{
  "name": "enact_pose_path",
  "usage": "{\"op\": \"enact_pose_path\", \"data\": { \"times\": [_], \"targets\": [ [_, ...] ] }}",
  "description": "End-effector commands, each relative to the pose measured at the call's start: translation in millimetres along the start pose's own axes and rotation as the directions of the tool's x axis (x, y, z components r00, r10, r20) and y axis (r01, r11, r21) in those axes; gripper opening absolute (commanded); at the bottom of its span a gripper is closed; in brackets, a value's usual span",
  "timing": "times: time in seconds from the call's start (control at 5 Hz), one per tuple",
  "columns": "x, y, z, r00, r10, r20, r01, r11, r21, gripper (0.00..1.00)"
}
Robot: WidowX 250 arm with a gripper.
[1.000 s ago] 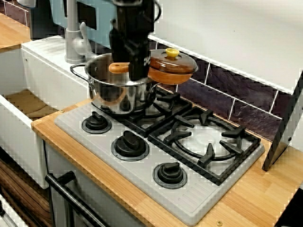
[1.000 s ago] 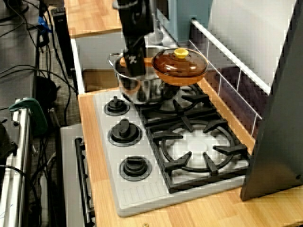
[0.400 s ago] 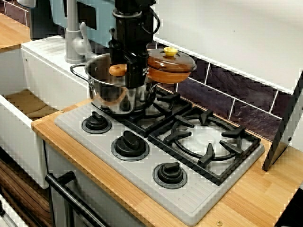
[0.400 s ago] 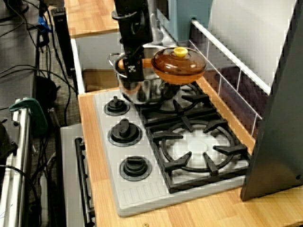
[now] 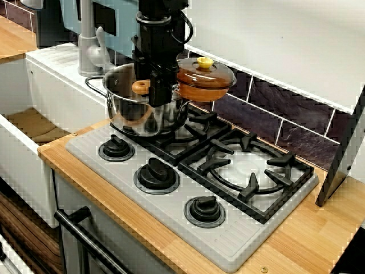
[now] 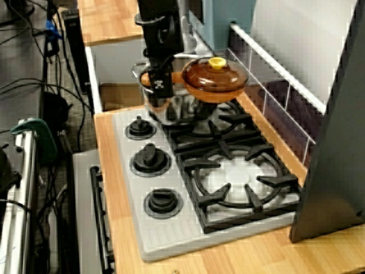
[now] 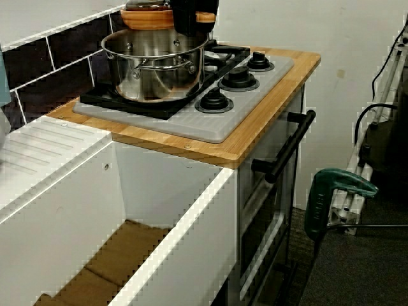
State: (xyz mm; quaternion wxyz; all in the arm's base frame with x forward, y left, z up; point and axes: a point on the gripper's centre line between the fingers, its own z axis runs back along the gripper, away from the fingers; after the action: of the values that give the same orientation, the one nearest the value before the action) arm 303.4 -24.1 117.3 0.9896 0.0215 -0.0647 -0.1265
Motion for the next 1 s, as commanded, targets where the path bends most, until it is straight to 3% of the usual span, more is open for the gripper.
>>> {"op": "enact_pose_path", "data": {
  "times": [0.0, 0.8],
  "targets": [
    [4.4, 7.7, 27.7, 0.999, 0.000, 0.044, 0.002, 0.999, -0.038, 0.00],
    [2.2, -1.0, 37.8, 0.997, -0.007, 0.074, 0.012, 0.998, -0.057, 0.00]
  ]
}}
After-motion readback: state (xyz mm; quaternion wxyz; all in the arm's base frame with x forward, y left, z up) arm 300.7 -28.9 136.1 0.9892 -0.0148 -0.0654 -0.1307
